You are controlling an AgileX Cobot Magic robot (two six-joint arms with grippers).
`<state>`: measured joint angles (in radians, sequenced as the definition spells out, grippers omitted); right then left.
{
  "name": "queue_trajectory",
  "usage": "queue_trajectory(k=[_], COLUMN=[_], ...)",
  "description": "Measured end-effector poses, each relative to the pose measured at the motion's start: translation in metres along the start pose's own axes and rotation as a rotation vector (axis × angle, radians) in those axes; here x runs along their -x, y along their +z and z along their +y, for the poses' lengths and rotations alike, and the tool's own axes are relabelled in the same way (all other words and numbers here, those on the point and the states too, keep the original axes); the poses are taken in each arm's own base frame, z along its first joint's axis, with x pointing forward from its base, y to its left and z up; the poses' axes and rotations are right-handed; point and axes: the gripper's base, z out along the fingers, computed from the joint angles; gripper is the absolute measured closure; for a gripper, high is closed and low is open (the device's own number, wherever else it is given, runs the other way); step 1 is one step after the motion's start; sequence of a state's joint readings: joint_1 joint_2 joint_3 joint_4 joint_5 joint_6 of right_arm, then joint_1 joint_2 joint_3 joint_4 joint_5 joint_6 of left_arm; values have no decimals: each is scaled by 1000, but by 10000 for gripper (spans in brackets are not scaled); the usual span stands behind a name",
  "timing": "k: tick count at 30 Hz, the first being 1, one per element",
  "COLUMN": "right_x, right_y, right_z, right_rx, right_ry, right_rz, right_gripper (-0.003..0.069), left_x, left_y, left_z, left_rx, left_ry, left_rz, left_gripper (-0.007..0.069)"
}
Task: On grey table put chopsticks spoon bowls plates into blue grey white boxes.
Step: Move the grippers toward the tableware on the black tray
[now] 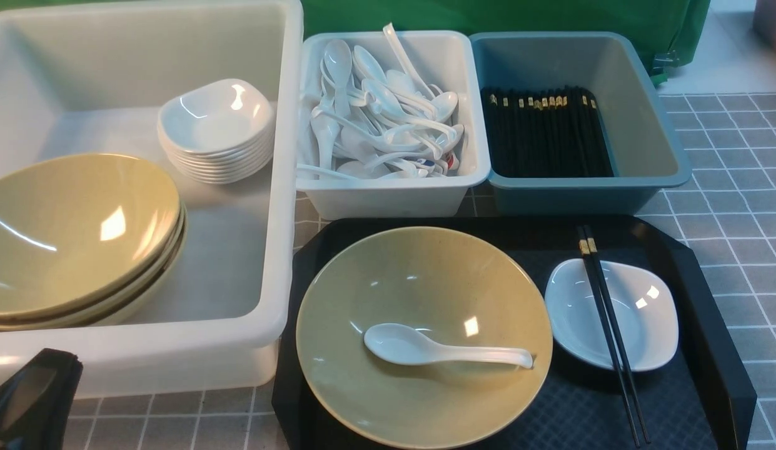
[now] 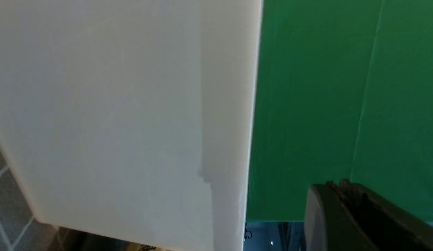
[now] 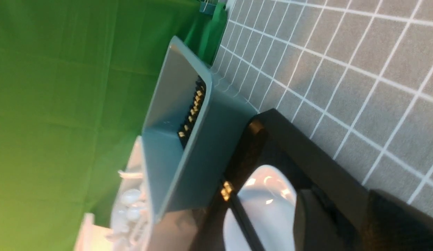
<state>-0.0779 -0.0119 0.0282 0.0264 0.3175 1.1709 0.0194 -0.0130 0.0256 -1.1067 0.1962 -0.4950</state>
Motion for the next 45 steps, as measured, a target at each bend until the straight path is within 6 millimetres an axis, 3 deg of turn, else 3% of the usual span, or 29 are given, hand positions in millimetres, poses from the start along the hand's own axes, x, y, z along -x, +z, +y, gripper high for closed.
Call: queue_trajectory(k=[7, 10, 12, 15, 19, 20, 21, 23, 26, 28, 29, 31, 33, 35, 37, 38, 41, 45], right_x=[-1, -2, 0, 14, 21, 26, 25, 29, 31, 29, 29, 23, 18, 4, -2, -14, -23, -40], right_y=[0, -1, -5, -21, -19, -14, -12, -4, 20, 35, 35, 57, 65, 85, 92, 106, 119, 151], right_z=[1, 8, 19, 66, 96, 121, 121, 144, 172, 181, 181, 186, 188, 188, 187, 185, 182, 173], right_rx=[13, 75, 125, 239, 218, 191, 182, 138, 30, -24, -20, -78, -86, -96, -101, -114, -143, -254], right_ry=[-70, -184, -293, -560, -772, -901, -902, -1027, -1236, -1321, -1330, -1387, -1400, -1428, -1433, -1442, -1438, -1394], right_rz=[13, 41, 49, 55, 132, 196, 207, 287, 506, 643, 644, 808, 862, 962, 995, 1056, 1102, 1162], right_gripper=[421, 421, 425, 491, 577, 613, 616, 626, 626, 626, 626, 626, 626, 626, 625, 625, 625, 608], left_x=[-3, -9, -12, -17, -15, -11, -10, -5, 6, 6, 6, -3, -10, -33, -41, -57, -74, -112], left_y=[-1, -6, -12, -15, 2, 16, 18, 31, 58, 72, 74, 89, 93, 104, 109, 117, 126, 144], left_z=[-2, -29, -49, -93, -112, -122, -123, -133, -141, -142, -141, -141, -143, -145, -146, -151, -154, -152], left_rx=[5, -60, -114, -109, 48, 181, 197, 345, 609, 691, 694, 691, 661, 571, 542, 483, 423, 289], left_ry=[92, 356, 517, 894, 1101, 1222, 1234, 1328, 1377, 1380, 1378, 1435, 1468, 1549, 1577, 1624, 1673, 1742], left_rz=[37, 74, 77, 108, 200, 289, 300, 408, 634, 751, 760, 886, 931, 1062, 1098, 1143, 1183, 1250], left_gripper=[633, 633, 633, 633, 633, 633, 633, 633, 633, 633, 633, 633, 633, 633, 633, 633, 633, 633])
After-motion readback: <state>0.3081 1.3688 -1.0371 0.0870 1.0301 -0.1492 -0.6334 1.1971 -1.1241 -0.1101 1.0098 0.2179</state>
